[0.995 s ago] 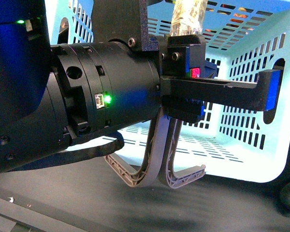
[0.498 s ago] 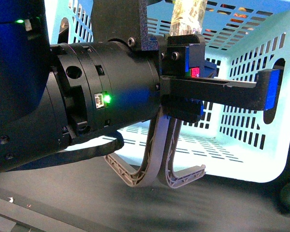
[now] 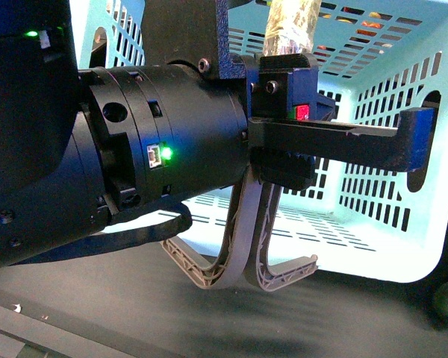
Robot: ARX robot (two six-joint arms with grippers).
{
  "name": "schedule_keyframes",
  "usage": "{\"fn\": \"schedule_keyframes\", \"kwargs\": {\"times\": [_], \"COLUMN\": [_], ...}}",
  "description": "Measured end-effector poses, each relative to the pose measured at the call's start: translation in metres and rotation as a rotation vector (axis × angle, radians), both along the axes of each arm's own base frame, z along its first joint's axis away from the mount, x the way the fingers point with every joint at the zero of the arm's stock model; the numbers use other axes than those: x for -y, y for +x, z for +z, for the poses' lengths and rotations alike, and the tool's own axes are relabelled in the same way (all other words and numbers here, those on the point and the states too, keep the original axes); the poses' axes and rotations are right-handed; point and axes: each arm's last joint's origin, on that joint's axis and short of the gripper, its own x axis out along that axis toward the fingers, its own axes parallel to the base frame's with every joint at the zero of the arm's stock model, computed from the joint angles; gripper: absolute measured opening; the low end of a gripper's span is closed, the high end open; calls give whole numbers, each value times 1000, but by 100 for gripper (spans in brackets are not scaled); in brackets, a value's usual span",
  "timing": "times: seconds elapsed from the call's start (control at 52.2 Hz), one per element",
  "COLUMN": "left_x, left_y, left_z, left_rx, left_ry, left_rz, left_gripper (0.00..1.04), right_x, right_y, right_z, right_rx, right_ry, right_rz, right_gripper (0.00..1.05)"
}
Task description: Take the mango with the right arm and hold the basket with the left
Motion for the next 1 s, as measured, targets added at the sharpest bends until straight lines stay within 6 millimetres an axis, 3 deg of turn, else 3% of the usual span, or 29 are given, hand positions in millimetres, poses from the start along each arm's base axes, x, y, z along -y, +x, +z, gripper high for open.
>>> {"fn": "schedule_keyframes", "kwargs": {"times": [0.115, 0.249, 0.383, 0.479, 0.555, 0.747, 0.995], "left_x": [0, 0, 0, 0, 0, 0, 0], "left_y": [0, 0, 0, 0, 0, 0, 0], "left_z": [0, 0, 0, 0, 0, 0, 0], "left_rx": [0, 0, 0, 0, 0, 0, 0], "left_ry": [0, 0, 0, 0, 0, 0, 0], "left_rz": [0, 0, 0, 0, 0, 0, 0], "left_gripper": [8, 8, 8, 8, 8, 8, 8], "right_x": [-15, -31, -61, -76, -99, -150, -177], "right_y": [6, 7, 8, 9, 13, 22, 36], "right_z": [40, 69, 106, 119, 132, 145, 128], "right_rx": [99, 174, 278, 312, 342, 376, 332], "right_ry": [15, 39, 78, 97, 119, 149, 125], "right_rz": [59, 110, 203, 245, 308, 418, 413], "right_gripper": [58, 58, 58, 58, 58, 58, 58]}}
